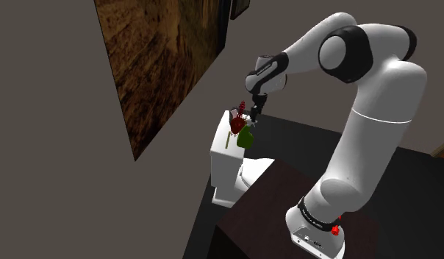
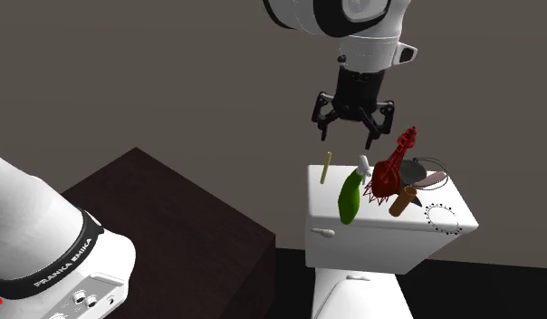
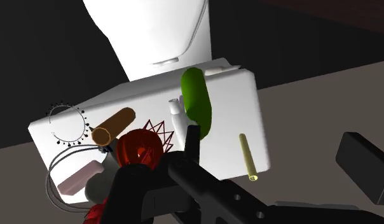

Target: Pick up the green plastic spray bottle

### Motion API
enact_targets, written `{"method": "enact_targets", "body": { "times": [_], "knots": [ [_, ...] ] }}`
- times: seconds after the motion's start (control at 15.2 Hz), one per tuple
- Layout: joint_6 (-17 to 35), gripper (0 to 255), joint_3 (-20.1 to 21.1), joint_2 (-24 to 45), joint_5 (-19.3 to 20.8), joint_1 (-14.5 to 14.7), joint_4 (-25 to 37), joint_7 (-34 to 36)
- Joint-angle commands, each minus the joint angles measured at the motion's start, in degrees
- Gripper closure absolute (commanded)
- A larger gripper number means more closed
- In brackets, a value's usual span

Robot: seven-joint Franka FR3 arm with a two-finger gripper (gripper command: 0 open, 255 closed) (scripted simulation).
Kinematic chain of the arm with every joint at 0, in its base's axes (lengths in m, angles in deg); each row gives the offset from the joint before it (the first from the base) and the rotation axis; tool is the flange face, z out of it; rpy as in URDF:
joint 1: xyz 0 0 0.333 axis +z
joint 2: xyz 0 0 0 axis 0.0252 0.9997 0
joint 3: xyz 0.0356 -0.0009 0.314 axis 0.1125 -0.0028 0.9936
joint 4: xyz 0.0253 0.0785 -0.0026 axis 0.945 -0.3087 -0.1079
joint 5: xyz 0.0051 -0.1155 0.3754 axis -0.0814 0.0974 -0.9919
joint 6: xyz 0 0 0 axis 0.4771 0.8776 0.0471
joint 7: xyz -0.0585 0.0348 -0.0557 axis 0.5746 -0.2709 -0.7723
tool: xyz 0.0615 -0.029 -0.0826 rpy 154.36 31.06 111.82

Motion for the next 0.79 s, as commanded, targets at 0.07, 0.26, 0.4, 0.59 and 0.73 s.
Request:
{"method": "enact_targets", "body": {
  "times": [0.07, 0.26, 0.4, 0.59, 0.73],
  "knots": [
    [2.0, 0, 1.8, 7.1, -4.2, -2.5, 5.5, -5.1],
    [2.7, 0, 3.9, 13.8, -7.2, -5.3, 12.0, -9.3],
    [2.7, 0, 5.0, 17.1, -8.4, -6.8, 15.5, -11.0],
    [4.3, 0, 5.6, 18.8, -9.0, -7.2, 15.6, -11.3],
    [5.4, 0, 5.9, 20.0, -9.4, -7.5, 15.7, -11.4]
  ]
}}
